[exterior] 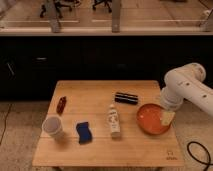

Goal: Place the white sponge in the ceramic bowl

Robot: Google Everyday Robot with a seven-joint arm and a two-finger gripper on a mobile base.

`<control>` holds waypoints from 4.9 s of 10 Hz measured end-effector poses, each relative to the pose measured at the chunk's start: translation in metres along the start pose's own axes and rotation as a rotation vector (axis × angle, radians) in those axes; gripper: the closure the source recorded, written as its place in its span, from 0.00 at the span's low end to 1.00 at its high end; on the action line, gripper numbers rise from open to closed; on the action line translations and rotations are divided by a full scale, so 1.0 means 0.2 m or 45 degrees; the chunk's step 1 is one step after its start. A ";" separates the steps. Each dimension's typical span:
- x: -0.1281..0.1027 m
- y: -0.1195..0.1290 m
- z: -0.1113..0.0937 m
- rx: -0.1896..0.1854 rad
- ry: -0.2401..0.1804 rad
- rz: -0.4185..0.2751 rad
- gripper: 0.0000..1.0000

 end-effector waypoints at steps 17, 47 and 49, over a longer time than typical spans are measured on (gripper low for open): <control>0.00 0.00 0.00 0.000 0.000 0.000 0.20; -1.39 0.03 0.07 -0.003 -0.060 -0.774 0.20; -1.44 0.03 0.09 -0.006 -0.078 -0.813 0.20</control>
